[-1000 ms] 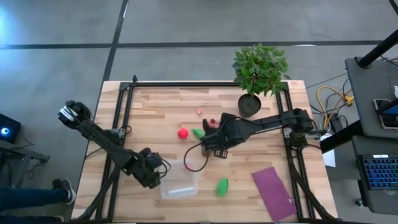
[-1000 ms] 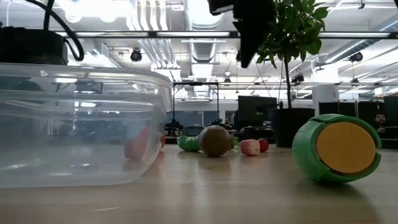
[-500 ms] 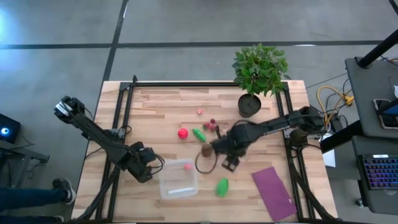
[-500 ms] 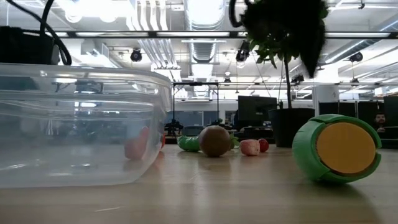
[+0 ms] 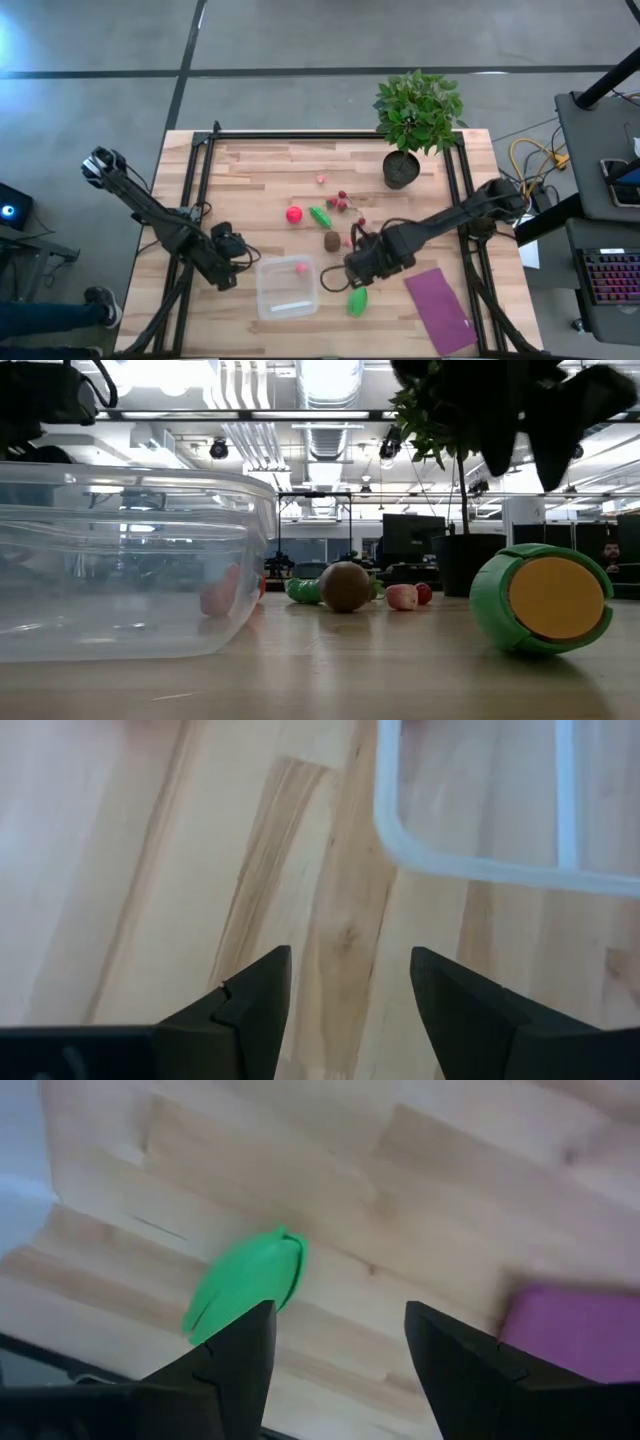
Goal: Pick and placing Produce into tupperware
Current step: Put the corn into the transparent bin
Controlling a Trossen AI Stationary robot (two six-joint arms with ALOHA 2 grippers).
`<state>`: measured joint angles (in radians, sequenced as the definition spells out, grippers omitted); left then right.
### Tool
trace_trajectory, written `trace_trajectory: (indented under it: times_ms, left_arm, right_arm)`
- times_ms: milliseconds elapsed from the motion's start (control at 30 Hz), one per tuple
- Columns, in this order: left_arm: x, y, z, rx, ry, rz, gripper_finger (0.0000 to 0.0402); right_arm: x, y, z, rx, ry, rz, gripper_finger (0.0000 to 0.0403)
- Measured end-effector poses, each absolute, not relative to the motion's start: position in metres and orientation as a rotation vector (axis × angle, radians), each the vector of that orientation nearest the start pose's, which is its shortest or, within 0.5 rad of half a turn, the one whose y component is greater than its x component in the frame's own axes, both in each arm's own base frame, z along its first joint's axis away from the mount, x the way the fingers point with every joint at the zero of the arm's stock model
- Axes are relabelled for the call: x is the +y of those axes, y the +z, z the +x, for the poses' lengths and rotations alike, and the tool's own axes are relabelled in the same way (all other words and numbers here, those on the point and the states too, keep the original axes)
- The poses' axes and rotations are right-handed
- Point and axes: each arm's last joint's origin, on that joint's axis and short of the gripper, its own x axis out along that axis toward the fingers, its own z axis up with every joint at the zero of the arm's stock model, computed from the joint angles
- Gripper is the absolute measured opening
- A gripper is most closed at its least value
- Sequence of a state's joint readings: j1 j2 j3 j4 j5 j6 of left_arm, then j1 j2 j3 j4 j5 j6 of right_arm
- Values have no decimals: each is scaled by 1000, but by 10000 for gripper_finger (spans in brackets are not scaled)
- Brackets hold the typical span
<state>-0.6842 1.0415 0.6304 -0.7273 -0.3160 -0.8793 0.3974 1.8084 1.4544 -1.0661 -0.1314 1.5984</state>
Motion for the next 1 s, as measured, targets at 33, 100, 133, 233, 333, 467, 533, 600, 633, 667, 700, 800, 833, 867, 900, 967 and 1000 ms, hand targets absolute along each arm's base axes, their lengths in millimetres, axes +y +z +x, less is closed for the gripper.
trace_trajectory:
  times_ms: [33, 100, 133, 233, 333, 467, 533, 600, 633, 667, 700, 800, 833, 867, 900, 967, 1000]
  left_arm:
    - [-103, 203, 141, 1031, 122, -246, 192]
    - [-102, 205, 140, 1021, 111, -234, 192]
    - [-101, 206, 139, 1017, 112, -232, 192]
    - [-99, 207, 136, 1018, 131, -210, 192]
    - [-97, 206, 135, 1025, 133, -169, 192]
    - [-95, 206, 134, 1025, 146, -133, 192]
    - [-95, 206, 134, 1023, 147, -131, 192]
    - [-95, 206, 134, 1024, 137, -112, 192]
    - [-95, 206, 134, 1025, 134, -106, 192]
    - [-95, 206, 134, 1028, 134, -101, 192]
    - [-94, 206, 133, 1035, 139, -94, 192]
    - [-91, 205, 130, 1042, 169, -64, 192]
    - [-90, 205, 129, 1047, 174, -36, 192]
    - [-88, 205, 128, 1048, 182, 1, 192]
    - [-87, 205, 127, 1040, 190, 37, 192]
    - [-84, 206, 126, 1024, 198, 99, 192]
    - [-83, 207, 125, 1021, 198, 108, 192]
  right_arm:
    - [142, 236, 317, 1368, -797, 1108, 215]
    - [150, 236, 313, 1316, -875, 1160, 215]
    - [153, 236, 312, 1291, -913, 1190, 215]
    - [160, 236, 310, 1249, -953, 1246, 215]
    - [168, 236, 309, 1194, -957, 1277, 215]
    - [180, 237, 306, 1087, -962, 1290, 215]
    - [185, 235, 304, 1057, -986, 1305, 215]
    - [191, 235, 301, 1029, -992, 1309, 215]
    - [193, 235, 300, 1013, -991, 1311, 215]
    - [195, 235, 300, 998, -980, 1315, 215]
    - [197, 234, 300, 985, -966, 1320, 216]
    - [203, 229, 300, 954, -959, 1395, 229]
    - [207, 229, 302, 930, -939, 1453, 237]
    - [209, 229, 303, 909, -924, 1502, 245]
    - [211, 228, 303, 897, -921, 1534, 254]
    - [215, 220, 305, 906, -936, 1551, 273]
    - [216, 216, 306, 933, -940, 1553, 281]
